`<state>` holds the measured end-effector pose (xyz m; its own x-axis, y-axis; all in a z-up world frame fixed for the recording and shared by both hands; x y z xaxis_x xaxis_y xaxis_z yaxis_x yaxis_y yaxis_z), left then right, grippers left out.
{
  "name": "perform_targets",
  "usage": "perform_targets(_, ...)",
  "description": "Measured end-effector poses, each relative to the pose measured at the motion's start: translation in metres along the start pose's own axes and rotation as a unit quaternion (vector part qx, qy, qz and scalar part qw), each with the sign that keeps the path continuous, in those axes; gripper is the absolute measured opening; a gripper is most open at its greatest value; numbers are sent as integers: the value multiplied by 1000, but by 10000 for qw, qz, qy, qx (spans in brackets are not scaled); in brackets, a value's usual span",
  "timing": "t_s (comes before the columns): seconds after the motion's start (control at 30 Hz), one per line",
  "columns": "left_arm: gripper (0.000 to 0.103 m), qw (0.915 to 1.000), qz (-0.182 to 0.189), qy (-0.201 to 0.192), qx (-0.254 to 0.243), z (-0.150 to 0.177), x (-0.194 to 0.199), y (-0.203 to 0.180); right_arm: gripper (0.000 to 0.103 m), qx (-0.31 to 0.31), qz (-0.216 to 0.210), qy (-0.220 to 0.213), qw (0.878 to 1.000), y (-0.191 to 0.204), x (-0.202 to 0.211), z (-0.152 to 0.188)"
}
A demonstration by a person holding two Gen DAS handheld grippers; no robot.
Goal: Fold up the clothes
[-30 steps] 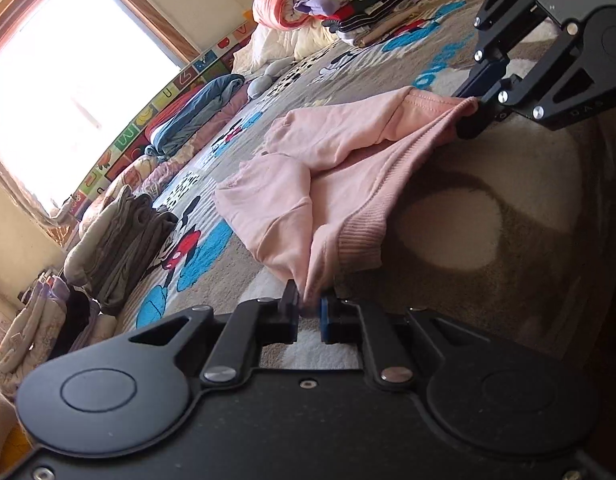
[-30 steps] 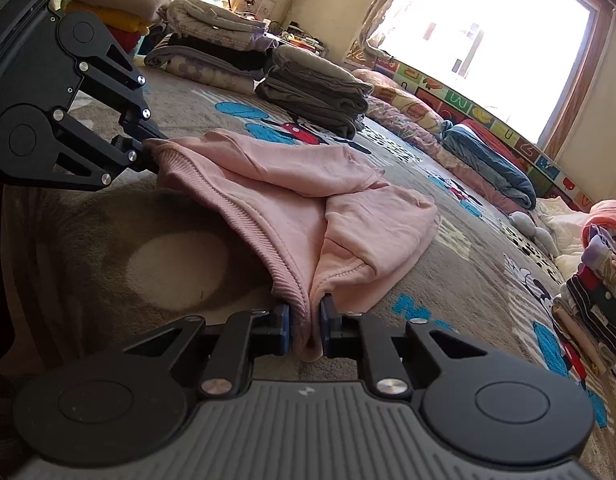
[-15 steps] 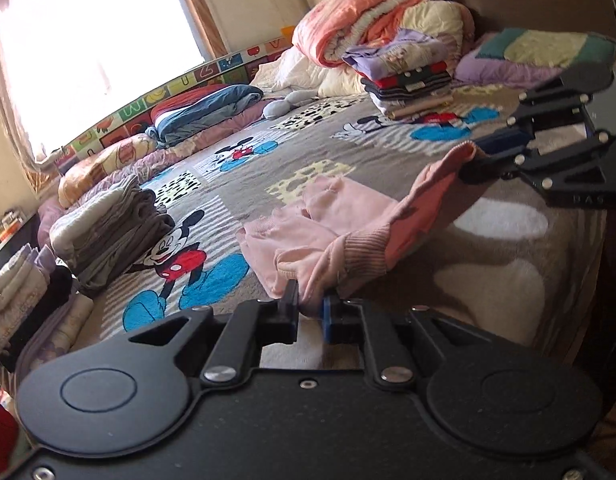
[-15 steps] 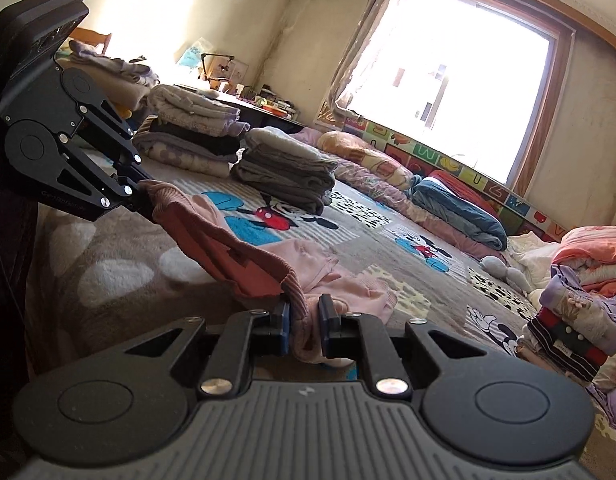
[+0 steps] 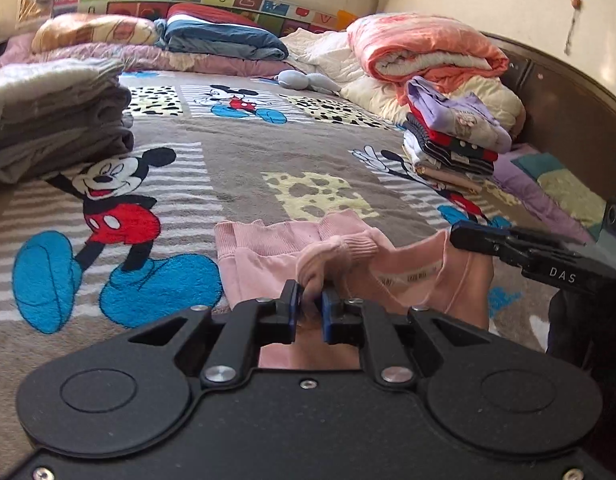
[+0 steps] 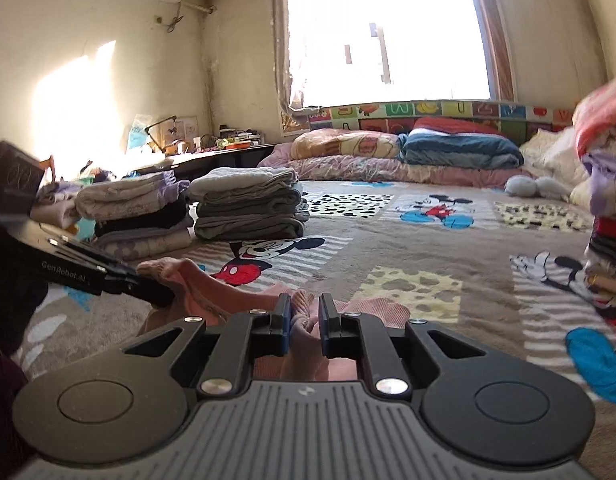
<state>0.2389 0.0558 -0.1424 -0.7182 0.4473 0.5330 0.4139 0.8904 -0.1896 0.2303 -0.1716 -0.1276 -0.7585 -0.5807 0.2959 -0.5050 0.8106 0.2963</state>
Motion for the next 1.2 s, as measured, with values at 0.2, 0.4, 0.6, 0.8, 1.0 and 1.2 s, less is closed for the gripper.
perform_targets(0.2,16,9925,529,-87,1095,14,-29,33,17,-1695,-302,250,9848,-57,-42,17)
perform_targets(0.4,47,9852,813,-242,1487,19,-14,46,61,-2676,-720,166,9607,-76,-32,20)
perform_targets(0.6,49,9844,989,-232,1433,29,-2,43,66,-1868,-851,512,9774,-48,-13,30)
perform_targets(0.8,20,9804,1202,-247,1542,28,-15,36,18,-1883,-938,502,9763,-39,-20,40)
perform_targets(1.0,6,9729,1326,-668,1773,10,-19,50,10,-2678,-1172,151,9562,-57,-30,30)
perform_targets(1.2,5,9690,1365,-998,1800,-13,-28,64,10,-3437,-1401,-343,9279,-83,-45,8)
Point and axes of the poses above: each gripper's, at about its wrist camera, not at the fingertips, and x roughly against the way its jaws point, y to its left, z to its underside, the point moved 7 cm from there along -x, roughly the way its jaws point, and after that the axes turned 7 degrees about -x, right-handed, at the moved point
